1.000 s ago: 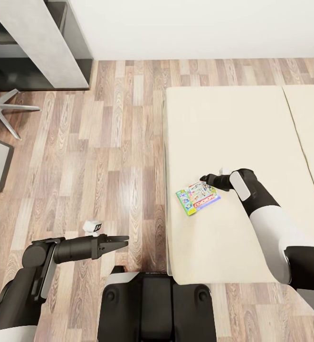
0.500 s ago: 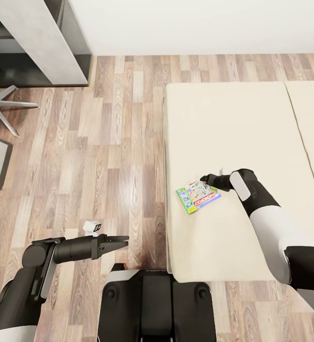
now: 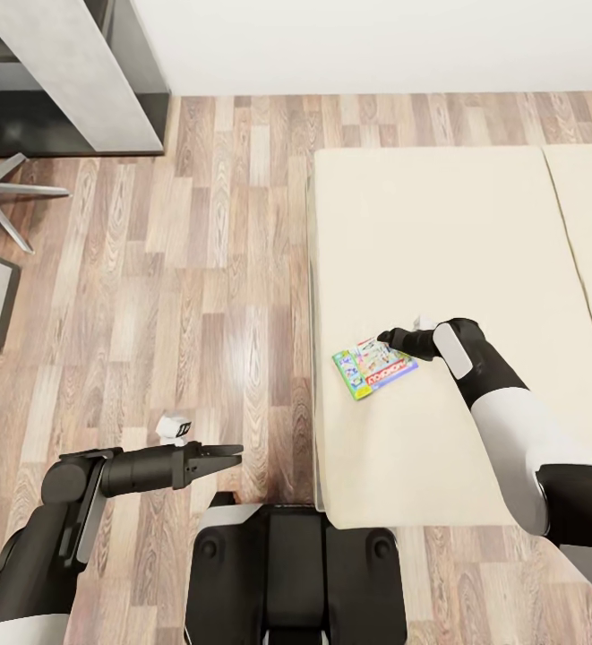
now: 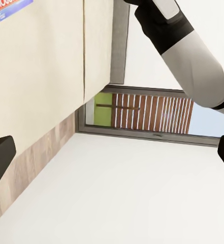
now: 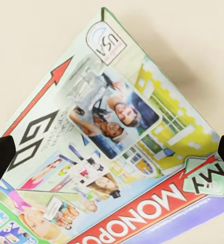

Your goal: Put all the toys in the child's room - the three board games (two on the bed and one on the table), the two jigsaw puzzles on the table, and the tennis ball on the table - inside the toy box on the table in the child's room.

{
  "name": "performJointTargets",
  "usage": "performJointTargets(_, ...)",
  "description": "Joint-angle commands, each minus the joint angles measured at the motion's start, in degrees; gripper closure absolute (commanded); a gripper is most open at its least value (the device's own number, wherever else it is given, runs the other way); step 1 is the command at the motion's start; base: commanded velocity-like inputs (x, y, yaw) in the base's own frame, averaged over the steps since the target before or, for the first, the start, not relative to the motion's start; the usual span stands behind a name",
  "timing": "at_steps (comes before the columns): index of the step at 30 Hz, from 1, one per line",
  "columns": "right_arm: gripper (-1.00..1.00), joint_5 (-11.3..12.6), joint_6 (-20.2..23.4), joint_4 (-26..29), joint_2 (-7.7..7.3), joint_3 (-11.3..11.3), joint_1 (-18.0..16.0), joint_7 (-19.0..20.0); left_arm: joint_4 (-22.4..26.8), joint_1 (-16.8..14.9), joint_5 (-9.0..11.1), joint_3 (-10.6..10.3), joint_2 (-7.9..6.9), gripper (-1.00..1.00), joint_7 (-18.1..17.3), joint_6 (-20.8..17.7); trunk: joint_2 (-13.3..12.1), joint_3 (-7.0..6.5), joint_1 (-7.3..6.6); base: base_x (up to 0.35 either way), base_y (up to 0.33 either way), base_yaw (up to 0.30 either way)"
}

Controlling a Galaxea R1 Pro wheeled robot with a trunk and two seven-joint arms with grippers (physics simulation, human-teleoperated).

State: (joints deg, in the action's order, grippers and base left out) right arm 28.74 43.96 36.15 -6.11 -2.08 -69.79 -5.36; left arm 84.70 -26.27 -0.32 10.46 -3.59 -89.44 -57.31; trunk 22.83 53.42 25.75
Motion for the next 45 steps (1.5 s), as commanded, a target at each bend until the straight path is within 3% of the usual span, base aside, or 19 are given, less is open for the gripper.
performJointTargets(1, -1.0, 0.58, 0.17, 0.07, -0.04, -0.21, -0.04, -0.58, 0.02, -0.01, -0.07, 0.0, -0.01, -1.0, -0.21, -0.61, 0.09, 0.1, 0.03, 0.0, 0.0, 0.0)
performJointTargets(30, -1.0, 0.52, 0.46, 0.78, -0.26, -0.29, -1.15, -1.89, 0.02, -0.01, -0.11, 0.0, 0.0, -1.0, 0.06, -0.61, 0.09, 1.23, 0.03, 0.0, 0.0, 0.0)
performJointTargets(45, -1.0, 0.48, 1.19, 0.76, -1.72, -0.29, -1.23, -2.17, 0.02, -0.01, -0.09, -0.08, 0.07, -1.0, 0.13, -0.61, 0.09, 1.25, 0.03, 0.0, 0.0, 0.0)
